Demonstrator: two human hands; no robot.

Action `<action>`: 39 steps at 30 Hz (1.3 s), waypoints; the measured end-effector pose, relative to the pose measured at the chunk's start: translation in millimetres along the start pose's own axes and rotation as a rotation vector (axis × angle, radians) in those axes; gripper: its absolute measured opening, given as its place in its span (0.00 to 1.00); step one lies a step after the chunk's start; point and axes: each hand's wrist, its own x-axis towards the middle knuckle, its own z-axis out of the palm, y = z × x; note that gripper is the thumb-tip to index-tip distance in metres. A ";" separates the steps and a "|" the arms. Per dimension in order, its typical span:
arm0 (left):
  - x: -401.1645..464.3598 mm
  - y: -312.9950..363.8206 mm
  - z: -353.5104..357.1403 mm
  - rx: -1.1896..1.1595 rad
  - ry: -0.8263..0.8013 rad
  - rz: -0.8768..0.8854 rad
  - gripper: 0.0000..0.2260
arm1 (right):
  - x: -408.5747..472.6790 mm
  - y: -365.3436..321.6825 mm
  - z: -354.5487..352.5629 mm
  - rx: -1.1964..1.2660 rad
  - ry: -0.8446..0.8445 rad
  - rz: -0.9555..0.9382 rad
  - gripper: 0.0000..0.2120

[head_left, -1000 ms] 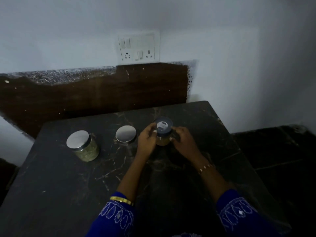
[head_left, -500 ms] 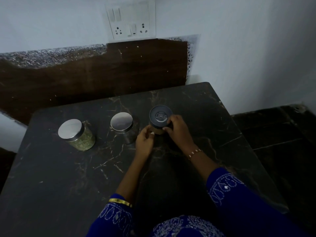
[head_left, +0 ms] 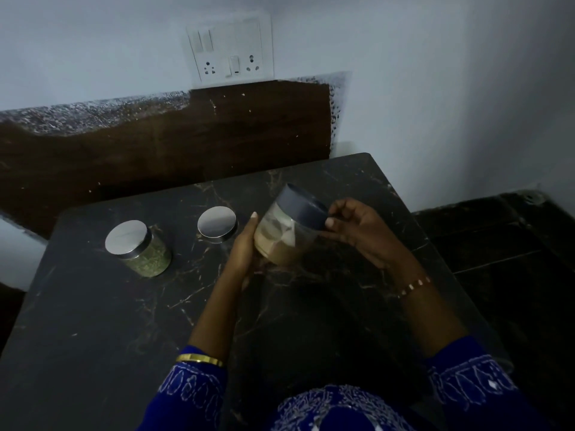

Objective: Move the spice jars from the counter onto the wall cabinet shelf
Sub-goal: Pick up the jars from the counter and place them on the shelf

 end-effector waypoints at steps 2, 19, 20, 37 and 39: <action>-9.0 3.0 3.6 -0.146 -0.157 -0.066 0.17 | -4.1 -7.6 -0.6 0.052 0.017 -0.035 0.08; -51.4 5.1 48.2 -0.160 -0.088 0.273 0.18 | -29.3 -18.0 36.3 0.316 0.293 -0.115 0.21; -52.5 6.0 48.5 -0.174 -0.116 0.260 0.19 | -31.2 -18.5 39.7 0.349 0.268 -0.108 0.21; -40.6 72.2 70.7 -0.186 -0.195 0.525 0.18 | -19.1 -86.9 30.5 0.038 0.282 -0.290 0.18; -39.7 102.1 88.8 -0.162 -0.180 0.616 0.18 | -8.3 -121.5 14.6 -0.006 0.251 -0.364 0.21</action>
